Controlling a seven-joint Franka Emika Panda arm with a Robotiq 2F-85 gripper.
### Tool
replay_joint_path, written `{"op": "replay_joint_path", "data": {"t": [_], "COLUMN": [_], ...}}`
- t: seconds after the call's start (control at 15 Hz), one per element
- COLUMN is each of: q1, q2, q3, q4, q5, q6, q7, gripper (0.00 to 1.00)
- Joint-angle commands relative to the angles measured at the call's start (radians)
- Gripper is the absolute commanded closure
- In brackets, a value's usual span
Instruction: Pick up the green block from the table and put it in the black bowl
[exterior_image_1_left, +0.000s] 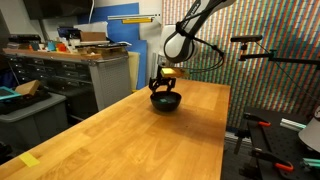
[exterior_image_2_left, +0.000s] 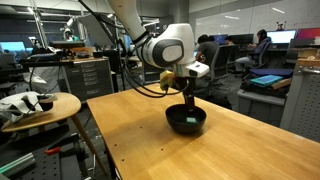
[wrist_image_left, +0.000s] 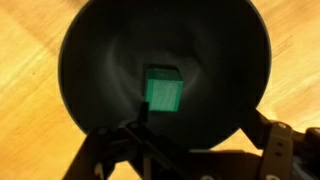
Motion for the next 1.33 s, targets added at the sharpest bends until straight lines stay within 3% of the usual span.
{"op": "replay_joint_path", "data": {"t": [0.0, 0.4, 0.93, 1.0, 1.27], "q1": [0.015, -0.015, -0.073, -0.049, -0.051], "q2": [-0.029, -0.14, -0.339, -0.276, -0.281], "q3": [-0.01, 0.013, 0.041, 0.029, 0.029], "q4": [0.0, -0.028, -0.012, -0.003, -0.006], "q5": [0.025, 0.01, 0.005, 0.0, 0.0], "q6": [-0.01, -0.143, -0.559, -0.477, -0.489], "q7": [-0.056, -0.196, -0.608, -0.508, -0.519], "gripper": [0.0, 0.01, 0.0, 0.0, 0.0]}}
